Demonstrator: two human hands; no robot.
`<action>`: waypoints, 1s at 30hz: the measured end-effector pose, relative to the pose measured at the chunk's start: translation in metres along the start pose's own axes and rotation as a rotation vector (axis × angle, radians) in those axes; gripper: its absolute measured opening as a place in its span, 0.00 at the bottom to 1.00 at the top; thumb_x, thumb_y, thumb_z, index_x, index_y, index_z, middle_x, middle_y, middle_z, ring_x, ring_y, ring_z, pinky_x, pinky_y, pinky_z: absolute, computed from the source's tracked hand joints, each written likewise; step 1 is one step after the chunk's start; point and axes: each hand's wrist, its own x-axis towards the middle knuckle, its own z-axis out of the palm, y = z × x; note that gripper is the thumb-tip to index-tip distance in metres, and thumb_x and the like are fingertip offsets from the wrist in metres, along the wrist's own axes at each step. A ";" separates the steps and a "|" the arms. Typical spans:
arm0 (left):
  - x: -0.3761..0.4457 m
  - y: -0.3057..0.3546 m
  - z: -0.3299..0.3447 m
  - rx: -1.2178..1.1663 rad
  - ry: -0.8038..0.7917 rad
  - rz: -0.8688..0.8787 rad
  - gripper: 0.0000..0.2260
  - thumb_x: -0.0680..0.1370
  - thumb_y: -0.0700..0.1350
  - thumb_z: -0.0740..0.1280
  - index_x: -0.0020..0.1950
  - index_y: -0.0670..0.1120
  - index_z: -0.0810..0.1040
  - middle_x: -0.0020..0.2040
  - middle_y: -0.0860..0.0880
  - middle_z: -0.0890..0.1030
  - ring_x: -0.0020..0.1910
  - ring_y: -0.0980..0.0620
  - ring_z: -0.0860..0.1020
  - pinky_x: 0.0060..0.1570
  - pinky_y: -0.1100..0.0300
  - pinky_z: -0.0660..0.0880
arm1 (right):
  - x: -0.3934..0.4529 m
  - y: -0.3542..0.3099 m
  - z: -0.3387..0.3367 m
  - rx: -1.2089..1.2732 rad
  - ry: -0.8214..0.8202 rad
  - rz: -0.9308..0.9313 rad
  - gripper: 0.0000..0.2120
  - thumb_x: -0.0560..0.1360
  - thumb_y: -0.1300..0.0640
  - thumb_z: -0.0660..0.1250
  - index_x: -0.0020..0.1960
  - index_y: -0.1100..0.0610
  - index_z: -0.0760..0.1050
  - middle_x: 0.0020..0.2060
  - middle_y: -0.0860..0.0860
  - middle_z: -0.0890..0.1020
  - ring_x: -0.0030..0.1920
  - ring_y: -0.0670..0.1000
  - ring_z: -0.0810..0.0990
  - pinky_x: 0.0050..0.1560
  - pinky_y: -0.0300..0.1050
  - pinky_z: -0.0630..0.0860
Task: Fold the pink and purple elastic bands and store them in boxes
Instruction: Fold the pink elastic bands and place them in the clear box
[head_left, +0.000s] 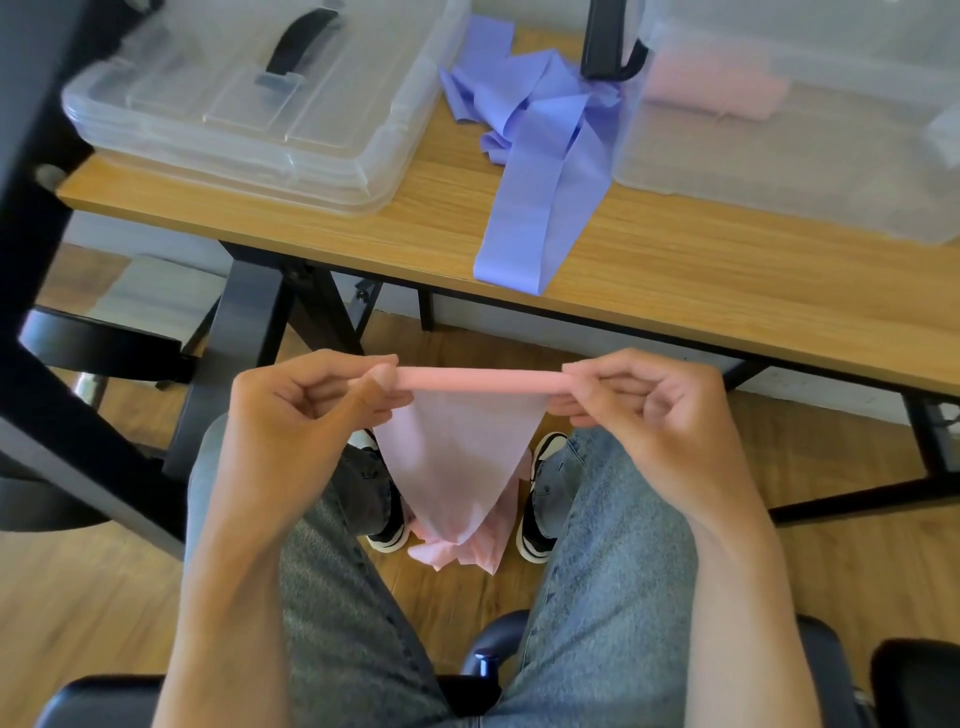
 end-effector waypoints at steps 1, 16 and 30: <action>0.000 0.000 0.000 -0.002 -0.007 0.001 0.09 0.76 0.40 0.72 0.56 0.43 0.85 0.45 0.49 0.88 0.46 0.50 0.88 0.46 0.58 0.84 | 0.000 0.000 0.000 0.015 0.006 -0.004 0.08 0.78 0.60 0.72 0.55 0.60 0.85 0.45 0.52 0.89 0.47 0.53 0.89 0.50 0.52 0.86; 0.000 -0.004 -0.002 -0.067 -0.120 -0.093 0.15 0.73 0.40 0.74 0.59 0.42 0.83 0.49 0.47 0.88 0.50 0.49 0.87 0.47 0.60 0.84 | 0.000 0.006 -0.002 0.030 -0.105 0.062 0.12 0.80 0.66 0.68 0.61 0.56 0.82 0.52 0.50 0.89 0.54 0.50 0.88 0.52 0.44 0.84; 0.001 -0.006 -0.004 0.127 -0.129 -0.022 0.12 0.74 0.42 0.75 0.57 0.48 0.84 0.47 0.52 0.87 0.47 0.52 0.85 0.46 0.62 0.82 | 0.001 0.006 0.001 0.089 -0.162 0.114 0.10 0.79 0.65 0.70 0.59 0.59 0.83 0.47 0.54 0.89 0.49 0.54 0.89 0.52 0.47 0.85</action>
